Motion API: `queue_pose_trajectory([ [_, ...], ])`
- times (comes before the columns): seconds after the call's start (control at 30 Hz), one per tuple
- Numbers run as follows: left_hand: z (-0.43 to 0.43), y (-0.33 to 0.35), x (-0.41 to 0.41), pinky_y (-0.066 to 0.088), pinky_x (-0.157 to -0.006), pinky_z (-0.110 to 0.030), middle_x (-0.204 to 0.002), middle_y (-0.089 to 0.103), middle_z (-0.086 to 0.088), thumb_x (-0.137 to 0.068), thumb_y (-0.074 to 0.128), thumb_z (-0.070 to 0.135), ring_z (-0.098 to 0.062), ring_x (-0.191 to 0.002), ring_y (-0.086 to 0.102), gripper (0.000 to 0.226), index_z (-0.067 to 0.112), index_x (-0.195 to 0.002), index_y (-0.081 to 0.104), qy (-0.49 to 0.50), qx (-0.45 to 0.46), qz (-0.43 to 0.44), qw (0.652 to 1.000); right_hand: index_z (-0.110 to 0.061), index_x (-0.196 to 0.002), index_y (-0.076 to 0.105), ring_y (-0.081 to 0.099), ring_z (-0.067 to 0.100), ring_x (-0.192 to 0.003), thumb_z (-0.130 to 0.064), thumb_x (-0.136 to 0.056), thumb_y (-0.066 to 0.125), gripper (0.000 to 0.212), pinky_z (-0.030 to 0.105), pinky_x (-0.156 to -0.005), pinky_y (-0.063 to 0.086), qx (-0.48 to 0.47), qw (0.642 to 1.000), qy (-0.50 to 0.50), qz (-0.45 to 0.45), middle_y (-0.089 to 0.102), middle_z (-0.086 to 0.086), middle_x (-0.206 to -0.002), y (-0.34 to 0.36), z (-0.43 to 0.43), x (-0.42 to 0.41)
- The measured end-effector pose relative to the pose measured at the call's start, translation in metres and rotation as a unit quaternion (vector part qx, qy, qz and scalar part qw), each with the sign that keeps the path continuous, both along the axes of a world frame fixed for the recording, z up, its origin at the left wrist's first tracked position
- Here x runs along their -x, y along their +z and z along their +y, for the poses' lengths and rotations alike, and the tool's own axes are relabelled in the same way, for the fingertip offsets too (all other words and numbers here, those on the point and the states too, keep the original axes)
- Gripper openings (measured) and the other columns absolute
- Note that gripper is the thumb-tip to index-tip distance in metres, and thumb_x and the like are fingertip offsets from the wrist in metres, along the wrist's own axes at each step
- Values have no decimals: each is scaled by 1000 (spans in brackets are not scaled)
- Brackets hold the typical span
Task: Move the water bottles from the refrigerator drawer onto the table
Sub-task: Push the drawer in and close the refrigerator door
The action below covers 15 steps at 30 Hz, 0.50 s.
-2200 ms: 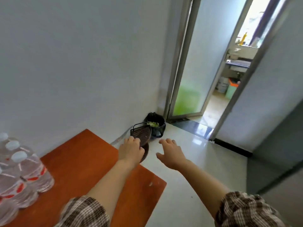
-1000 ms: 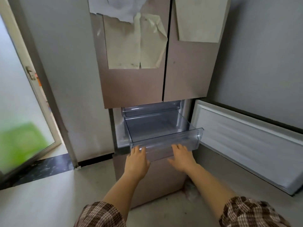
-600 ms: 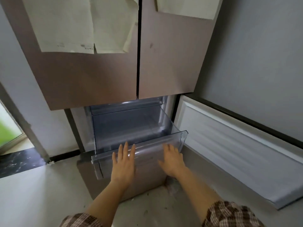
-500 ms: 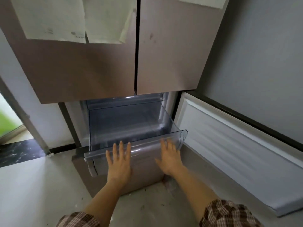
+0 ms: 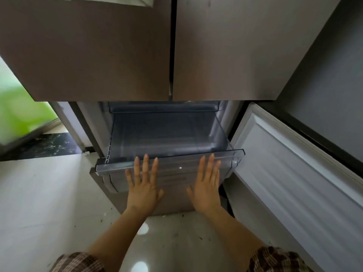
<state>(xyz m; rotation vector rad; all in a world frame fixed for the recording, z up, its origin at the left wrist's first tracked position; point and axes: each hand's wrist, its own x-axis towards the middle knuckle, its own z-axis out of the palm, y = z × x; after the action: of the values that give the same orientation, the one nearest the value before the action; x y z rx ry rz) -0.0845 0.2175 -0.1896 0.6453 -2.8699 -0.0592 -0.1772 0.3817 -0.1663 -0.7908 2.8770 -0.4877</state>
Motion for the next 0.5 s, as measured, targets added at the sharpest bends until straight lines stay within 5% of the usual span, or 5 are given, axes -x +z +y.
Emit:
queue_pose_trajectory([
  [0.17, -40, -8, 35, -13, -114, -54, -159, -14, -15, -64, 77, 56, -38, -146, -11, 129, 16, -153, -8, -18, 44, 22, 999, -14, -145, -31, -28, 43, -140, -35, -82, 68, 119, 50, -113, -7, -18, 999, -9, 40, -37, 18, -151, -17, -33, 37],
  [0.5, -113, -4, 124, -22, -113, -47, -155, -28, -15, -81, 48, 66, -33, -143, -25, 108, 18, -149, -21, -23, 67, 50, 996, -14, -136, -40, -29, 43, -139, -35, -89, 57, 109, 54, -114, -11, -49, 997, -2, 66, -47, 12, -143, -9, -98, 127],
])
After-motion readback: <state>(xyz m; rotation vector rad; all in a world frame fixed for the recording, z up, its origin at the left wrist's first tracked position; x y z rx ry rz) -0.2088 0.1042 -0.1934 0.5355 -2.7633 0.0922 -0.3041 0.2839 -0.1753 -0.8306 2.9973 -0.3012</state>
